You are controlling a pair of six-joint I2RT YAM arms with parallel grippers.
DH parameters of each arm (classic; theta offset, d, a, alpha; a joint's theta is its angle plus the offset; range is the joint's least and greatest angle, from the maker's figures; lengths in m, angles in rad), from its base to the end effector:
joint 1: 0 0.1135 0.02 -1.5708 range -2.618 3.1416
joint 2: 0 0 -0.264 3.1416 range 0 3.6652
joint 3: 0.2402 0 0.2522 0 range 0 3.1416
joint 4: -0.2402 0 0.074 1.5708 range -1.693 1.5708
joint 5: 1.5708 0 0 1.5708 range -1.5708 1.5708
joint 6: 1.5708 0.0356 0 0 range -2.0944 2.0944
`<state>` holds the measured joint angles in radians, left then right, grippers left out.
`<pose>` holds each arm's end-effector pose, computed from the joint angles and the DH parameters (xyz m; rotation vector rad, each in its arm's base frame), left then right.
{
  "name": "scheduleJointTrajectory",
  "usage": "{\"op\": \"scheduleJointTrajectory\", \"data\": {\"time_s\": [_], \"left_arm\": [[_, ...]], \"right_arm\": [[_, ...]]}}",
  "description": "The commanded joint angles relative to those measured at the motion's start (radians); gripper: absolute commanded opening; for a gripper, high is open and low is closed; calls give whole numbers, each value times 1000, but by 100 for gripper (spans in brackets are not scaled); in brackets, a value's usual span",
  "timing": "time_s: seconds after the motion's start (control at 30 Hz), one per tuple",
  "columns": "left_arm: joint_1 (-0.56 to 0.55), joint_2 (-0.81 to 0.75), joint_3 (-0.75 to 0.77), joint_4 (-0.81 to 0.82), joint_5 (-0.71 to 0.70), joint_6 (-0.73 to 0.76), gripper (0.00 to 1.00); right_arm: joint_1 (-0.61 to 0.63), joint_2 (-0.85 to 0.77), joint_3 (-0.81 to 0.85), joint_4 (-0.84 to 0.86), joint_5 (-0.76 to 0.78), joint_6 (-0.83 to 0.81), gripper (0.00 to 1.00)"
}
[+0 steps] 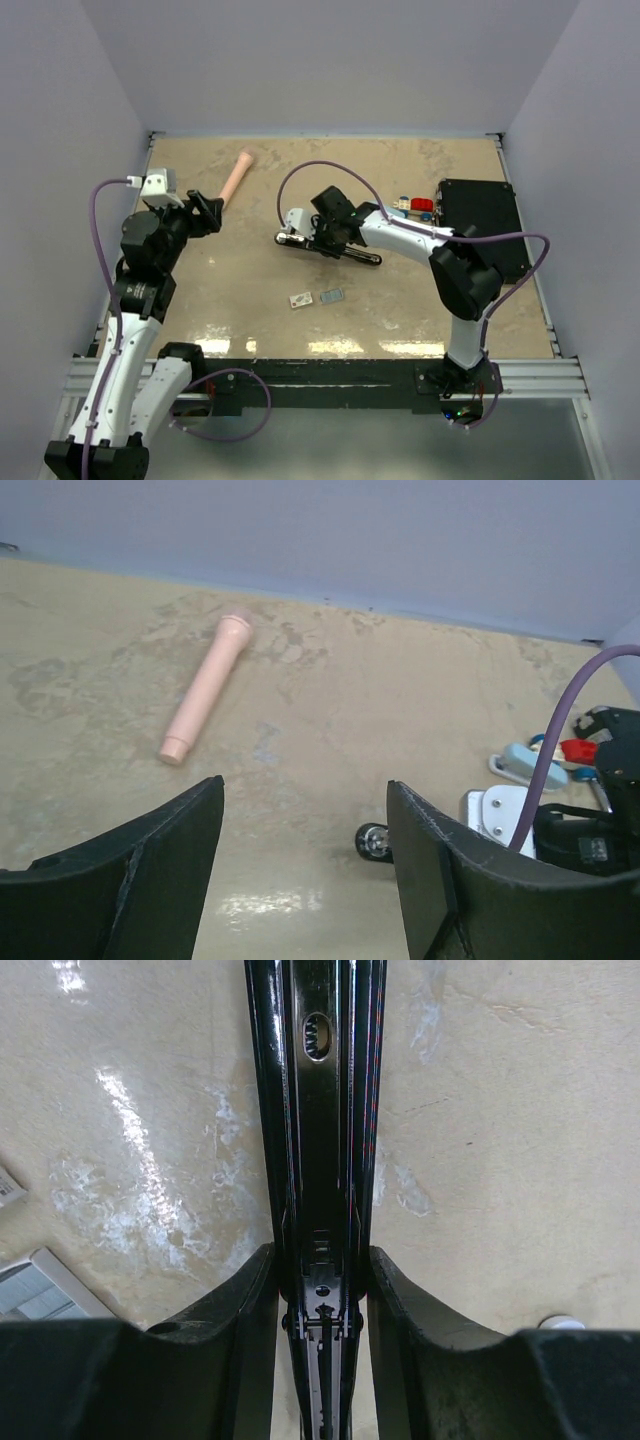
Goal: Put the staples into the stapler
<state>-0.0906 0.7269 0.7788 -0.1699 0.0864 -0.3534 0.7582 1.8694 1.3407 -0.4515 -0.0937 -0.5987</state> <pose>0.1720 -0.0187 0.3487 -0.1583 1.6973 -0.4051 0.2884 0.2777 0.2032 -1.6314 1.9658 0.1813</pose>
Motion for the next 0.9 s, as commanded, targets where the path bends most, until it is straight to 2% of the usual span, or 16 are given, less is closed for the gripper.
{"op": "scheduleJointTrajectory", "data": {"time_s": [0.0, 0.27, 0.43, 0.47, 0.5, 0.57, 0.6, 0.87], "left_arm": [[-20, -18, -30, -65, -137, 108, 70], [-43, -35, -46, -69, -188, 131, 70], [-55, -41, -50, -75, -192, 133, 70], [-55, -41, -50, -75, -191, 134, 70], [-58, -41, -50, -74, -189, 134, 70], [-58, -41, -52, -72, -182, 134, 70], [-60, -41, -53, -72, -180, 134, 70], [-61, -43, -56, -71, -174, 133, 70]], "right_arm": [[6, 20, 83, -55, 9, -65, 0], [61, 166, 160, -171, 43, -205, 0], [76, 195, 166, -240, 22, -260, 2], [75, 198, 169, -254, 17, -259, 7], [75, 206, 169, -257, 14, -259, 17], [75, 214, 176, -268, -6, -256, 28], [75, 220, 179, -268, -11, -253, 38], [73, 206, 201, -276, -17, -231, 67]]}}
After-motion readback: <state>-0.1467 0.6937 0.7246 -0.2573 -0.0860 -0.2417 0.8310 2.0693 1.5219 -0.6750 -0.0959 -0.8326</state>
